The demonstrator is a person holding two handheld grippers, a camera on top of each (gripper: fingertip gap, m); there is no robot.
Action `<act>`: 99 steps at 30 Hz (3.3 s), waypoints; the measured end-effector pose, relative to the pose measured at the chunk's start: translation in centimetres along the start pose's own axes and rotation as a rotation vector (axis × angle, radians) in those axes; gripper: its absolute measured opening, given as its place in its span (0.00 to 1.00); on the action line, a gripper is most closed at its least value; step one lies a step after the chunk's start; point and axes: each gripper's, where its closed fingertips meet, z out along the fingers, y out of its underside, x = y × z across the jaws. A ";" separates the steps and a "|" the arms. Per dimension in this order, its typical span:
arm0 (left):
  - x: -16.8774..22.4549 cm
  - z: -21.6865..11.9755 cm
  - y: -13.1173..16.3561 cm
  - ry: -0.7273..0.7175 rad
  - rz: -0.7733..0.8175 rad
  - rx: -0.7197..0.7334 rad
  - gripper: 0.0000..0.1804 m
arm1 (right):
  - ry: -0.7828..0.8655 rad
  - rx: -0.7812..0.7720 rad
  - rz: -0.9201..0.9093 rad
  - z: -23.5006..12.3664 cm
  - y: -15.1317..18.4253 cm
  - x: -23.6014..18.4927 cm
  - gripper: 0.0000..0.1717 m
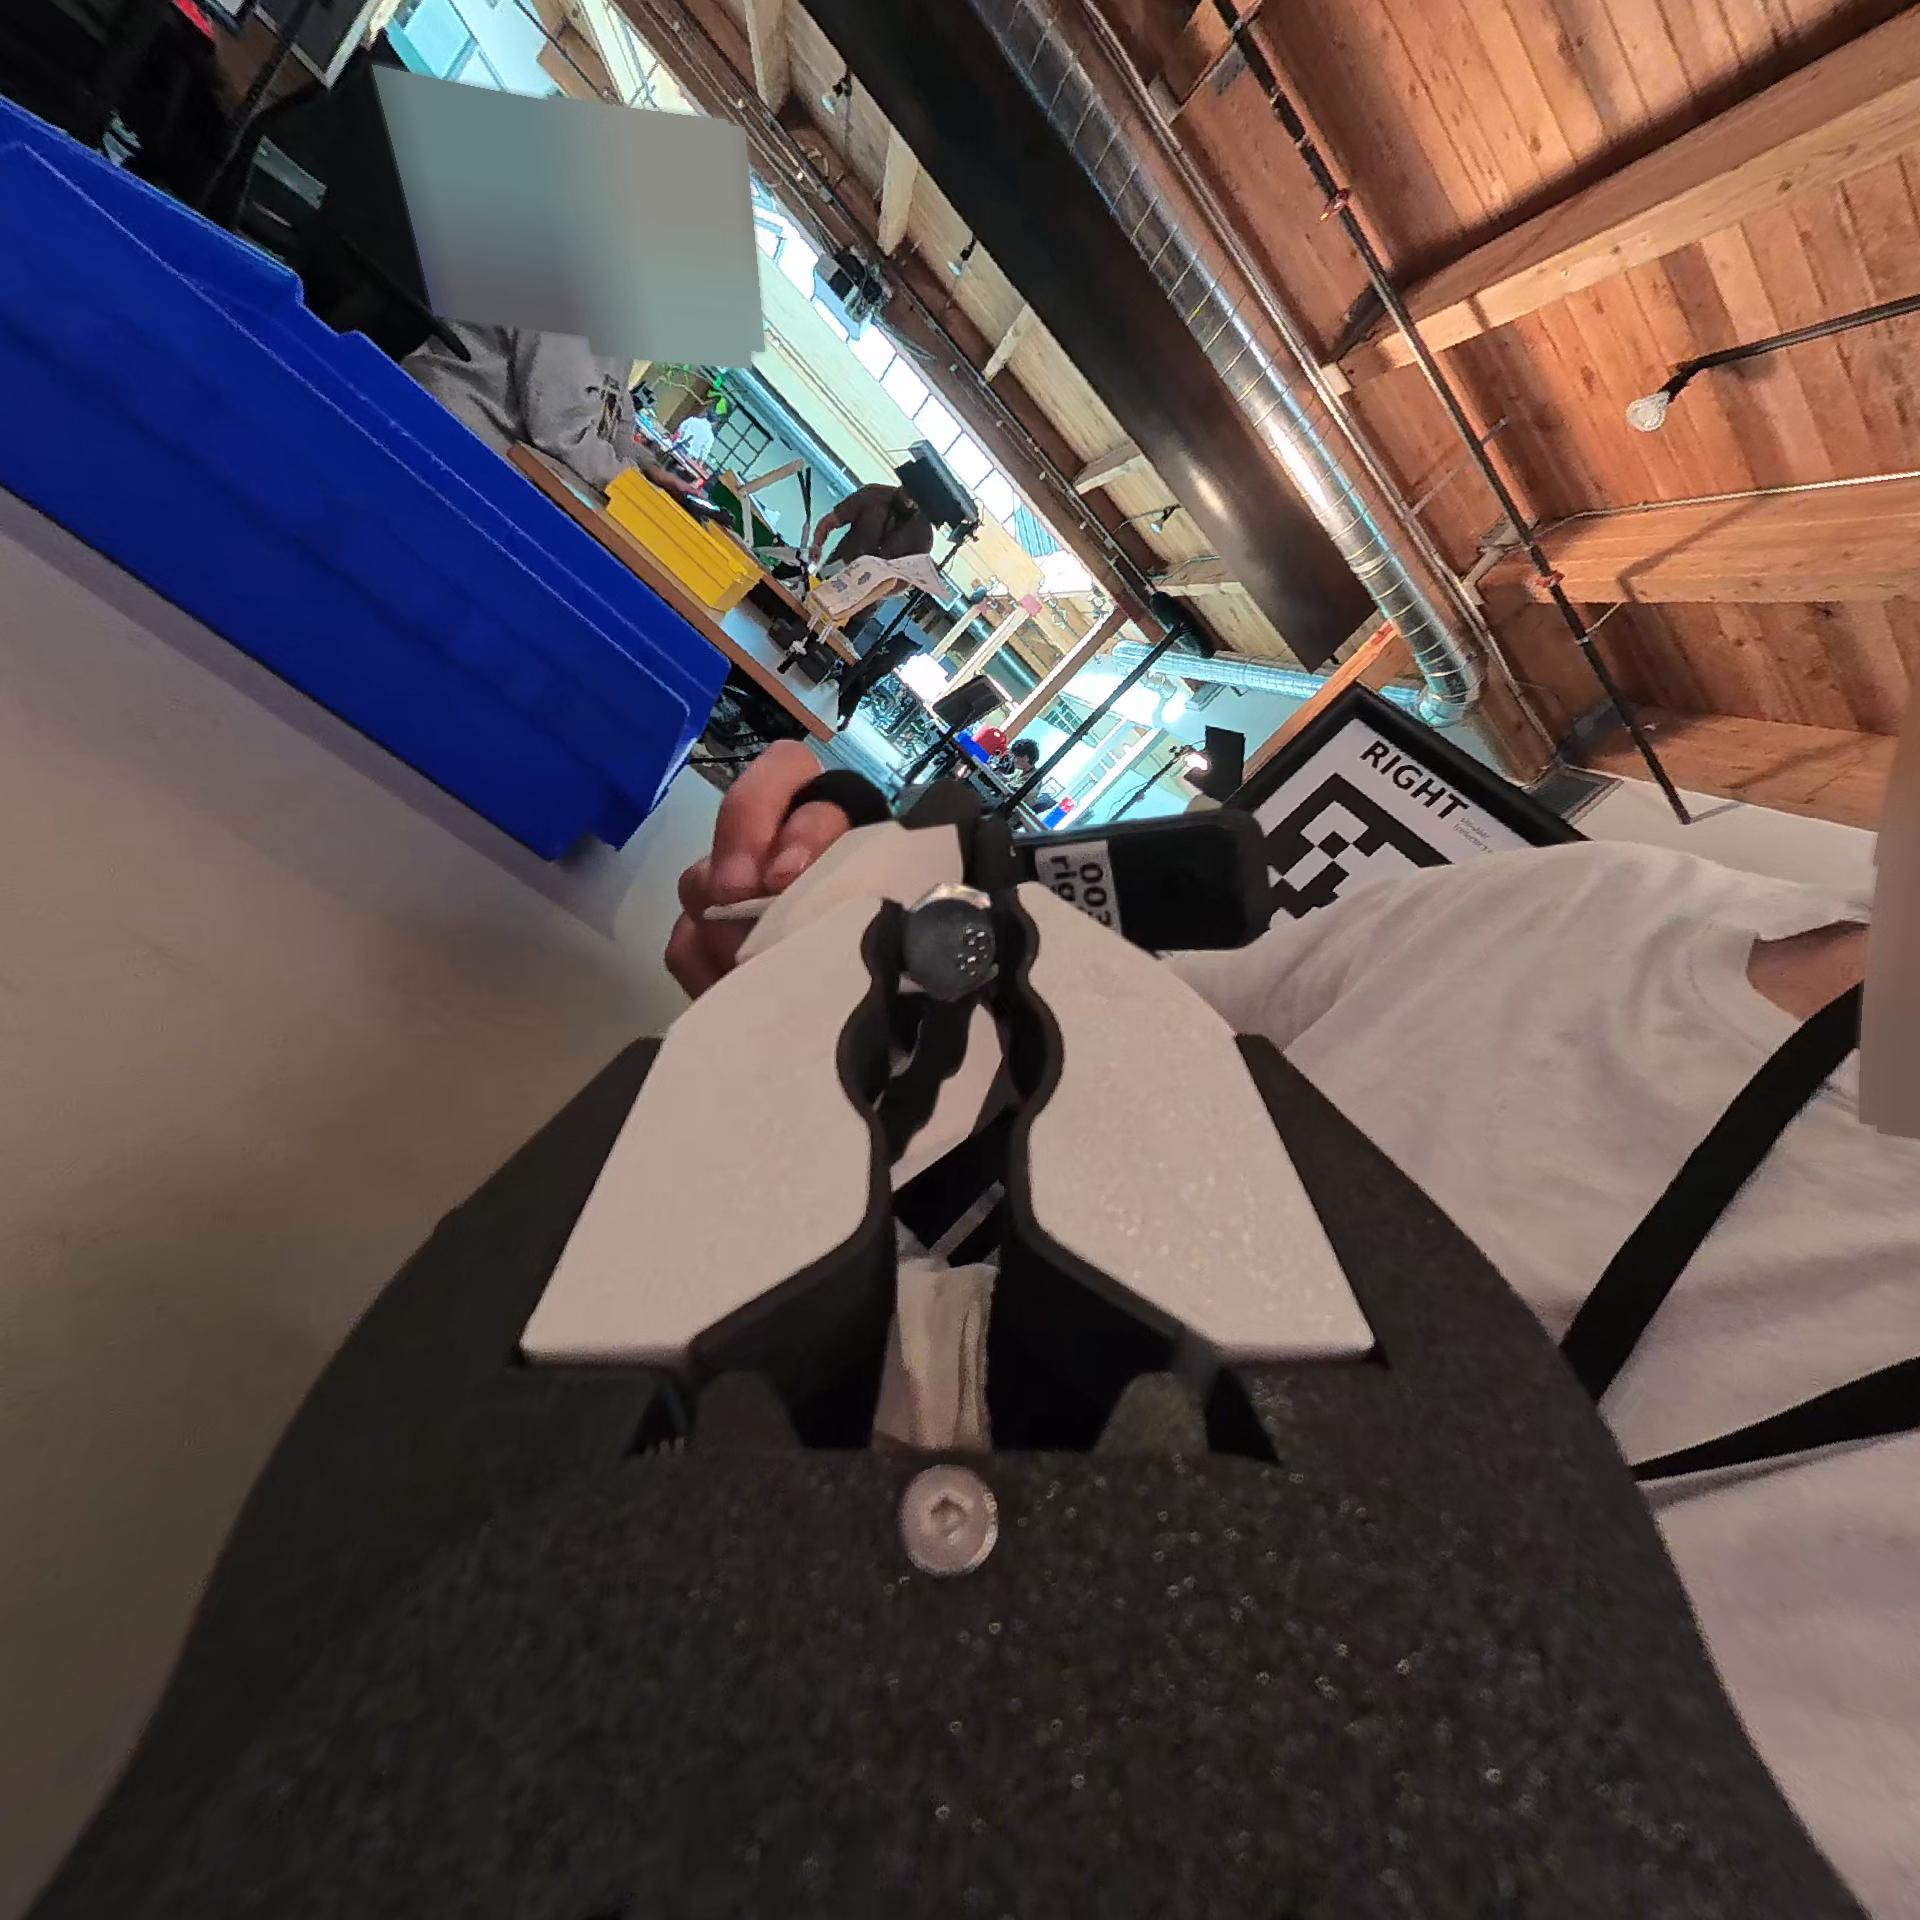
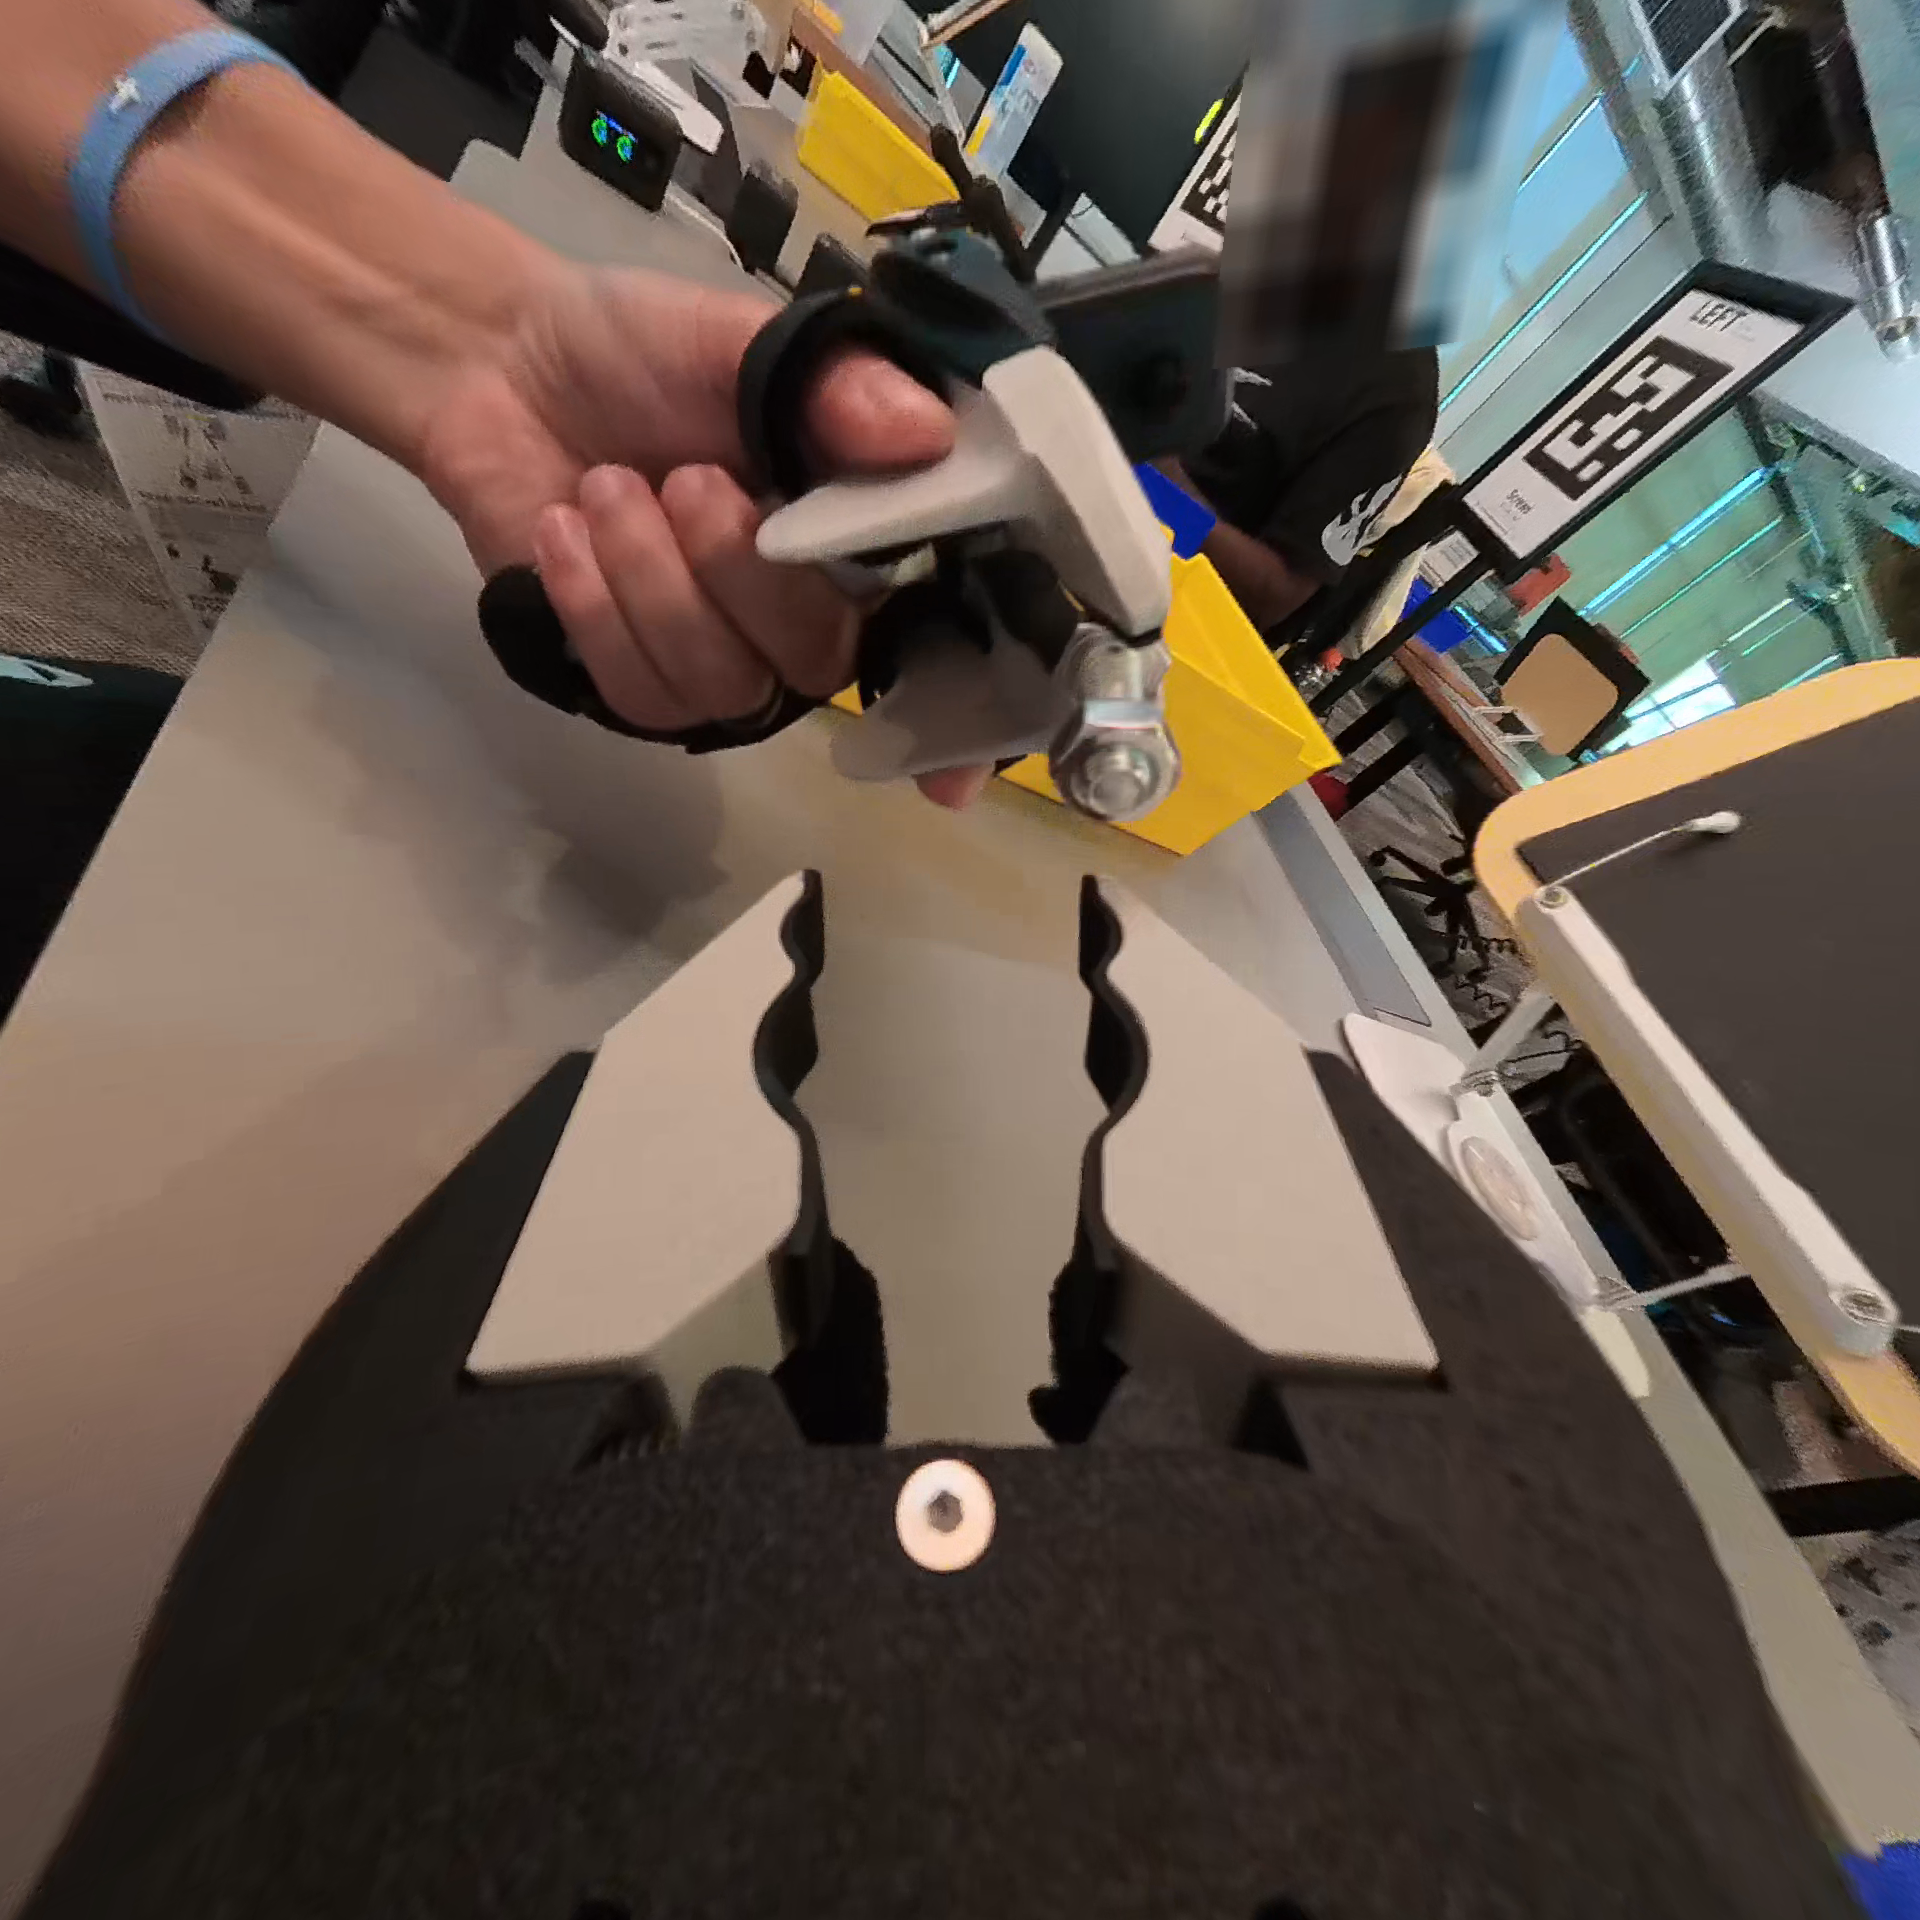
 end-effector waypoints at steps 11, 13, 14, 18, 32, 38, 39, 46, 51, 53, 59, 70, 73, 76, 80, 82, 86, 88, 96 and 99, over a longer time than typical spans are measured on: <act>-1.1 -0.5 -0.1 -0.025 -0.019 0.010 0.09 | 0.056 0.069 -0.016 -0.8 -2.1 0.8 0.30; -1.0 -0.6 -0.1 -0.010 -0.033 0.018 0.09 | 0.025 0.034 0.021 -0.3 -1.0 0.4 0.29; -0.8 -0.6 -0.4 0.008 -0.043 0.037 0.09 | 0.004 0.014 0.036 0.0 -0.3 0.0 0.29; -0.7 -0.5 -0.5 0.013 -0.056 0.053 0.09 | 0.051 -0.026 -0.011 0.3 0.4 0.5 0.29; -2.5 -0.8 -0.9 -0.088 -0.150 0.123 0.10 | 0.149 -0.081 -0.137 0.2 1.2 1.7 0.31; -2.7 -0.2 -0.1 -0.139 -0.143 0.098 0.09 | 0.174 0.036 -0.198 -1.3 -1.7 1.7 0.28; -2.8 -0.2 0.0 -0.138 -0.151 0.098 0.09 | 0.174 0.040 -0.218 -1.5 -1.9 1.5 0.27; -2.0 0.4 0.1 -0.100 -0.131 0.083 0.10 | 0.095 -0.082 -0.132 -0.6 2.6 1.3 0.31; -2.3 0.2 0.4 -0.114 -0.135 0.082 0.10 | 0.143 0.014 -0.095 -1.6 0.5 2.3 0.29; -2.2 0.1 0.2 -0.094 -0.164 0.104 0.09 | 0.149 0.063 -0.151 -2.0 -1.2 1.4 0.28; -1.6 0.3 0.0 -0.046 -0.193 0.114 0.10 | 0.119 -0.028 -0.117 -0.9 1.1 1.4 0.26; -2.3 0.4 0.5 -0.100 -0.151 0.082 0.10 | 0.150 0.037 -0.203 -1.3 -1.0 0.8 0.29; -2.1 0.4 0.5 -0.082 -0.165 0.076 0.09 | 0.112 -0.008 -0.151 -0.8 0.7 0.8 0.27; -1.5 0.4 -0.2 -0.051 -0.170 0.109 0.09 | 0.092 -0.033 -0.091 -0.4 2.1 1.3 0.28; -2.4 0.1 0.0 -0.109 -0.135 0.089 0.09 | 0.171 0.047 -0.086 -1.4 0.0 3.2 0.28; -2.5 0.0 -0.1 -0.106 -0.155 0.104 0.09 | 0.202 0.104 -0.141 -2.0 -2.0 3.1 0.26; -2.5 0.1 0.1 -0.105 -0.151 0.099 0.09 | 0.157 0.070 -0.202 -1.4 -1.6 1.0 0.26; -2.3 0.2 0.3 -0.100 -0.146 0.087 0.10 | 0.147 0.050 -0.167 -1.0 -0.7 1.0 0.28; -2.3 0.1 0.0 -0.103 -0.130 0.089 0.09 | 0.159 0.040 -0.094 -1.0 -0.4 2.4 0.27; -2.2 0.0 -0.2 -0.093 -0.145 0.105 0.09 | 0.190 0.096 -0.177 -1.4 -2.6 1.9 0.26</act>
